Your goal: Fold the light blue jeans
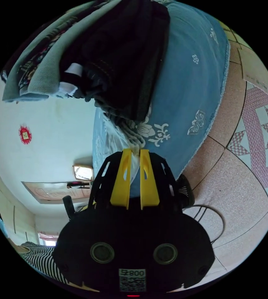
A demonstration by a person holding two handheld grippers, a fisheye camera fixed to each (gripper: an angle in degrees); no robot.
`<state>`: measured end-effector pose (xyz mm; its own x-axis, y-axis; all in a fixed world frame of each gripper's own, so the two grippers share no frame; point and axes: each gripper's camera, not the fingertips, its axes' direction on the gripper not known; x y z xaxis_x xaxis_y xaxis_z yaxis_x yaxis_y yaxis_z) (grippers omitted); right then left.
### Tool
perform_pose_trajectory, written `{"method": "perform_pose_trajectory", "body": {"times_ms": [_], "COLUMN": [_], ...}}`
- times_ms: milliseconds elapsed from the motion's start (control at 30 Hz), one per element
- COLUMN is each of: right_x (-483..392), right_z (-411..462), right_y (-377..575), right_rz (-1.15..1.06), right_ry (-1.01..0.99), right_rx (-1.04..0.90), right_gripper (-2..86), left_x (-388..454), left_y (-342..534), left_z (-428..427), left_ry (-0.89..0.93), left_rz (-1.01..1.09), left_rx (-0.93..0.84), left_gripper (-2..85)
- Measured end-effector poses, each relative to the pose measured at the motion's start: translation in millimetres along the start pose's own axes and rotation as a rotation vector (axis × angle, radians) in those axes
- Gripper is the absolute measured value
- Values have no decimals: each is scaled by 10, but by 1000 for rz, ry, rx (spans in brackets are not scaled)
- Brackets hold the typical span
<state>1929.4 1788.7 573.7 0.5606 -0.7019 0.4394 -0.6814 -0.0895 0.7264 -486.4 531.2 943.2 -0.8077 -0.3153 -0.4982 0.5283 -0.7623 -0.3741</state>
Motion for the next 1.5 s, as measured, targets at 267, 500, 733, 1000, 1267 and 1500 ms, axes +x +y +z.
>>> {"method": "perform_pose_trajectory", "body": {"times_ms": [267,500,733,1000,1267,1500], "right_x": [-689,-1586,-1993,-2564,-3478,-4206], "right_z": [-174,295,664,992,1664,2696], "right_y": [324,768,1078,1358,1941,2709], "right_rz": [-228,-478,-543,-623,-773,-894], "right_ry": [-119,-75,-73,-96,-177,-162], "right_rx": [-23,-185,-282,-378,-551,-764], "right_gripper": [37,35,34,32,31,34], "left_x": [-20,-103,-321,-641,-1382,-2295], "left_y": [-319,-781,-970,-637,216,1217], "left_z": [36,104,86,-273,-981,-1390], "left_ry": [199,509,395,303,371,403], "left_rz": [24,3,-79,-70,-131,-330], "left_rx": [92,99,51,93,213,302], "left_gripper": [25,124,110,66,63,62]}}
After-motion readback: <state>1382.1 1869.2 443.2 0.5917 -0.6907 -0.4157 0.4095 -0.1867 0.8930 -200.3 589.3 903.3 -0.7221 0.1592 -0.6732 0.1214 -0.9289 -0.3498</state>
